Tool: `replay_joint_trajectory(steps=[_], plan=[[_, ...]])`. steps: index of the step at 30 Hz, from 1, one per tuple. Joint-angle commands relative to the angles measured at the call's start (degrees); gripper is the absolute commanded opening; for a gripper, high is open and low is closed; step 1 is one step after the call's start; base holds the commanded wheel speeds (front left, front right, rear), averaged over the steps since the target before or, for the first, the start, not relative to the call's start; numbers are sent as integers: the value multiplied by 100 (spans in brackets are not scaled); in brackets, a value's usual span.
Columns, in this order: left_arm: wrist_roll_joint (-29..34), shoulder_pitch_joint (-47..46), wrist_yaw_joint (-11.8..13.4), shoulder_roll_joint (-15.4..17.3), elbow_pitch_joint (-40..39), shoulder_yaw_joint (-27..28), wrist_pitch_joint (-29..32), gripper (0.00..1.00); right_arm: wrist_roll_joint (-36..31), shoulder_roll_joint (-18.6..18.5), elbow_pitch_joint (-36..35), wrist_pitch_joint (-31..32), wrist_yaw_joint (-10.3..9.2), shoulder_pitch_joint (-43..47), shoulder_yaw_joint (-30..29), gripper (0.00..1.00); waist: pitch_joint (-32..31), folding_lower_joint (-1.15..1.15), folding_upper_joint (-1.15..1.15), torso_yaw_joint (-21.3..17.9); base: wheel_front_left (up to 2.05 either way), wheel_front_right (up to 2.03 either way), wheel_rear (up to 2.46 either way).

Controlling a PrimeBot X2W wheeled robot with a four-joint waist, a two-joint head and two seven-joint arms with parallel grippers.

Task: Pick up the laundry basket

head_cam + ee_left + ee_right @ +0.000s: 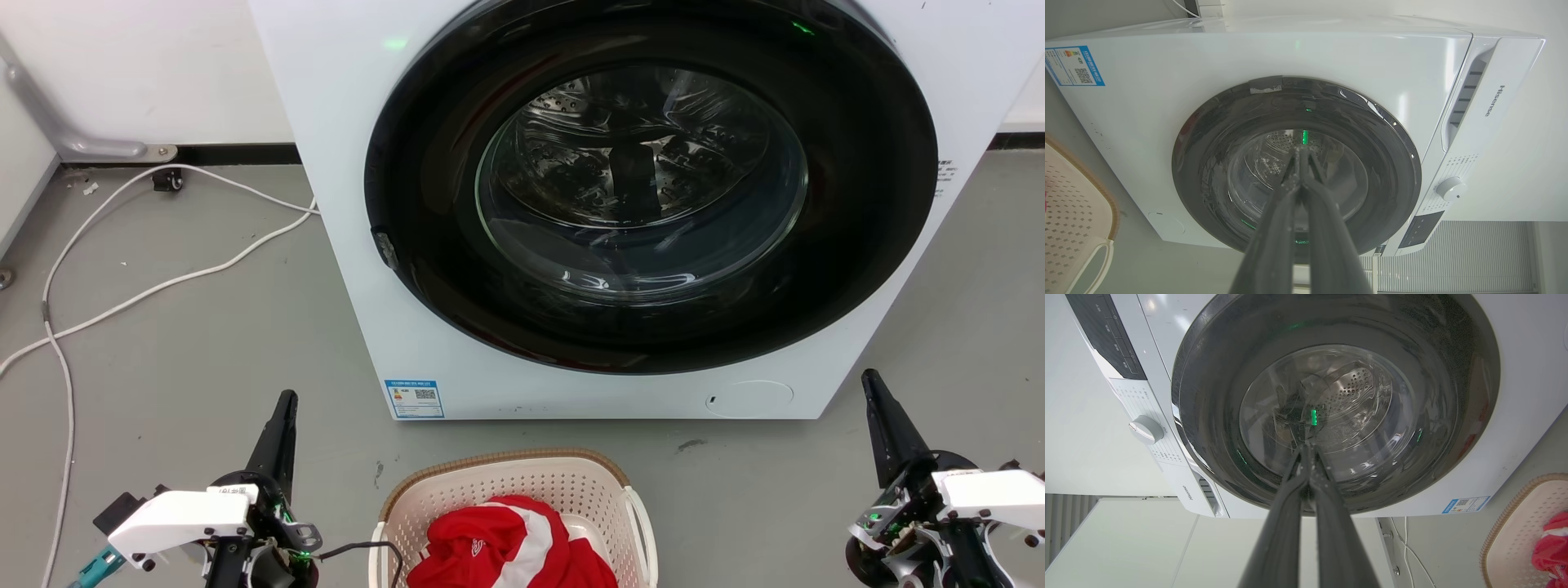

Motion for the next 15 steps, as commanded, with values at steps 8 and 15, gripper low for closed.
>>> replay_joint_trajectory(steps=[8,15], plan=[[0,-48,-23,7,3,13,12,0,11,6,4,16,0,-59,-8,0,0,0,0,0,0,0,0],[0,-48,-23,7,3,13,12,0,11,6,4,16,-1,-59,-7,0,0,0,0,0,0,0,0]])
